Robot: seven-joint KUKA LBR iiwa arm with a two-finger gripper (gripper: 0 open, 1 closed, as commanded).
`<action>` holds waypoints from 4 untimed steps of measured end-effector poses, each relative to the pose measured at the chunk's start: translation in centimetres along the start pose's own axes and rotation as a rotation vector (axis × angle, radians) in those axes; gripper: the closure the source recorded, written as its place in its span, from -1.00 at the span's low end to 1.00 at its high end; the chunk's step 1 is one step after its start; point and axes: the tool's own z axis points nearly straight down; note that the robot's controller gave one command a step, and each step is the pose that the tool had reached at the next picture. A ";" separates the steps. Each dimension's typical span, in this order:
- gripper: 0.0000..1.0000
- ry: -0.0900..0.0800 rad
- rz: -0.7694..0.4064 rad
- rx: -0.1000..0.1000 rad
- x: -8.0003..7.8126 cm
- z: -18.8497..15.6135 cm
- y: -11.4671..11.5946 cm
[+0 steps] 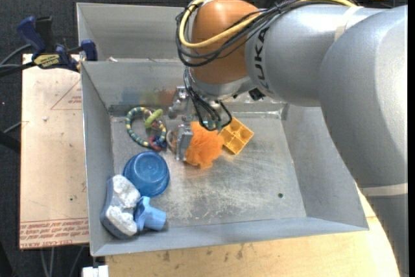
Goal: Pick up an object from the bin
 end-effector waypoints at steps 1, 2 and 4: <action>-1.00 -0.008 0.002 -0.001 -0.2 -0.5 0.0; -1.00 -0.010 -0.090 -0.002 0.7 1.2 -2.7; -1.00 -0.007 -0.013 0.000 4.4 1.8 0.2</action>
Offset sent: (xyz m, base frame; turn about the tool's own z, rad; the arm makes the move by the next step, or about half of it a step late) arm -0.0140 -0.0493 -0.0253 -0.1446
